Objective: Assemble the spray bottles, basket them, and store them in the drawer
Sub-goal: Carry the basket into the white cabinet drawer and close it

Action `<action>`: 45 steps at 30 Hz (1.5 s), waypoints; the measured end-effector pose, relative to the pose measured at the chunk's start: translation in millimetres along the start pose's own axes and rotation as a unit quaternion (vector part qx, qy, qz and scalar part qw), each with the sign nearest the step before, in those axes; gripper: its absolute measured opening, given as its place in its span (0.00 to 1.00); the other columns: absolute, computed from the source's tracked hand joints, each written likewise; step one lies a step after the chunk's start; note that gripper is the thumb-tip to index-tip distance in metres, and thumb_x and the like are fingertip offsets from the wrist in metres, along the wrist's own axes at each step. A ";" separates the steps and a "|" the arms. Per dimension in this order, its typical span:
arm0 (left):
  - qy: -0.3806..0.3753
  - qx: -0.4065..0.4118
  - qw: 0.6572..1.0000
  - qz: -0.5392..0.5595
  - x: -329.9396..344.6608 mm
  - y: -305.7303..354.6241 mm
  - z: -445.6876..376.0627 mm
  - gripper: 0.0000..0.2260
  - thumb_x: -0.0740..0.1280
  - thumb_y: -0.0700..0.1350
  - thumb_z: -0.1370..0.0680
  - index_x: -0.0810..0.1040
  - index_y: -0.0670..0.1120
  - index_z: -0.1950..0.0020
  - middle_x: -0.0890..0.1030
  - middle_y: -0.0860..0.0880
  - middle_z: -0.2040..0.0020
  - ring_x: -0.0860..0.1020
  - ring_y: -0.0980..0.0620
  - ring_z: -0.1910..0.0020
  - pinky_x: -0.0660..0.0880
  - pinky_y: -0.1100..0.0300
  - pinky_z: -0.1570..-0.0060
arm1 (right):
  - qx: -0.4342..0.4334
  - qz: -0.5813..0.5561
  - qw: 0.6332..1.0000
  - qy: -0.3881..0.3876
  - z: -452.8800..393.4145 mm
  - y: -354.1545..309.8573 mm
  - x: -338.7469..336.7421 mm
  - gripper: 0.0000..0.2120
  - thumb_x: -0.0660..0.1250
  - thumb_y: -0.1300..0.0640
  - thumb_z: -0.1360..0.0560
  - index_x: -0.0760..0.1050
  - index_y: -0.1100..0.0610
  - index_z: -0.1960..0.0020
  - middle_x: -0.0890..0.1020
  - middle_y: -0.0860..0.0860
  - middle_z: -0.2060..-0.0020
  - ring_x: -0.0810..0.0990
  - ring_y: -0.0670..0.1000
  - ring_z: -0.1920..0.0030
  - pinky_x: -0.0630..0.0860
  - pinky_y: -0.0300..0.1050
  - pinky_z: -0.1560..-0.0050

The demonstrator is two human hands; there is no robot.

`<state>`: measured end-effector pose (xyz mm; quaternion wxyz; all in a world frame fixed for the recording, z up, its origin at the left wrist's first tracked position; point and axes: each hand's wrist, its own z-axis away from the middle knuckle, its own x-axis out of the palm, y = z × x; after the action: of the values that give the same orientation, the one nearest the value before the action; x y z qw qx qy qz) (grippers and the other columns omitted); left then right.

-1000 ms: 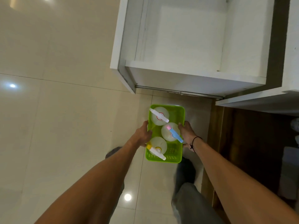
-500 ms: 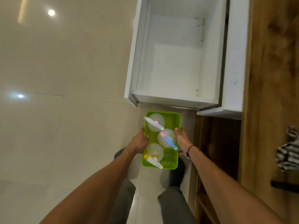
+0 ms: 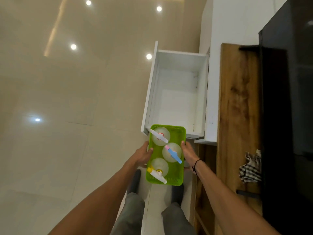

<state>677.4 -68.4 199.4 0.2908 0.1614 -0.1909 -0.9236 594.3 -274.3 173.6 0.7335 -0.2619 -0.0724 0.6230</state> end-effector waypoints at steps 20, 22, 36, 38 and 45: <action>0.022 0.043 0.998 0.036 -48.8 166.6 -75.6 0.21 0.54 0.53 0.11 0.61 0.55 0.17 0.78 0.45 0.36 0.85 0.37 0.44 0.83 0.38 0.42 | -0.045 0.088 0.995 0.016 -86.9 -168.2 -90.8 0.31 0.47 0.38 0.14 0.60 0.57 0.19 0.69 0.57 0.24 0.70 0.62 0.25 0.69 0.63 0.25; 0.017 0.048 0.998 0.022 -60.2 179.9 -101.4 0.21 0.54 0.53 0.11 0.61 0.54 0.18 0.77 0.45 0.37 0.84 0.39 0.48 0.84 0.38 0.44 | -0.045 0.076 0.996 0.018 -109.6 -183.1 -93.0 0.32 0.47 0.38 0.14 0.59 0.58 0.19 0.68 0.58 0.24 0.70 0.61 0.25 0.69 0.61 0.25; 0.006 0.044 0.999 -0.003 -95.9 231.3 -275.5 0.22 0.55 0.52 0.11 0.60 0.54 0.16 0.74 0.40 0.30 0.83 0.39 0.47 0.86 0.41 0.50 | -0.001 0.047 0.998 0.035 -286.0 -230.2 -98.1 0.32 0.47 0.37 0.14 0.61 0.58 0.20 0.71 0.58 0.28 0.73 0.60 0.28 0.71 0.63 0.27; 0.004 0.041 0.999 -0.002 -95.1 230.3 -298.7 0.22 0.55 0.51 0.11 0.59 0.53 0.16 0.74 0.40 0.30 0.81 0.41 0.49 0.85 0.40 0.49 | 0.014 0.046 0.998 0.032 -310.5 -226.3 -97.8 0.33 0.46 0.35 0.15 0.61 0.56 0.20 0.71 0.57 0.28 0.73 0.60 0.29 0.73 0.63 0.29; 0.019 0.021 1.000 -0.005 -85.6 222.8 -371.6 0.22 0.53 0.52 0.11 0.59 0.54 0.16 0.71 0.41 0.24 0.78 0.34 0.33 0.82 0.35 0.42 | 0.069 0.030 0.997 0.018 -383.4 -211.3 -88.4 0.33 0.46 0.31 0.17 0.60 0.51 0.21 0.70 0.54 0.31 0.74 0.61 0.32 0.81 0.60 0.49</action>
<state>1002.0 -282.3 -10.3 0.2861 0.1860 -0.2035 -0.9177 926.4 -489.5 -33.5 0.7320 -0.2236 -0.0082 0.6435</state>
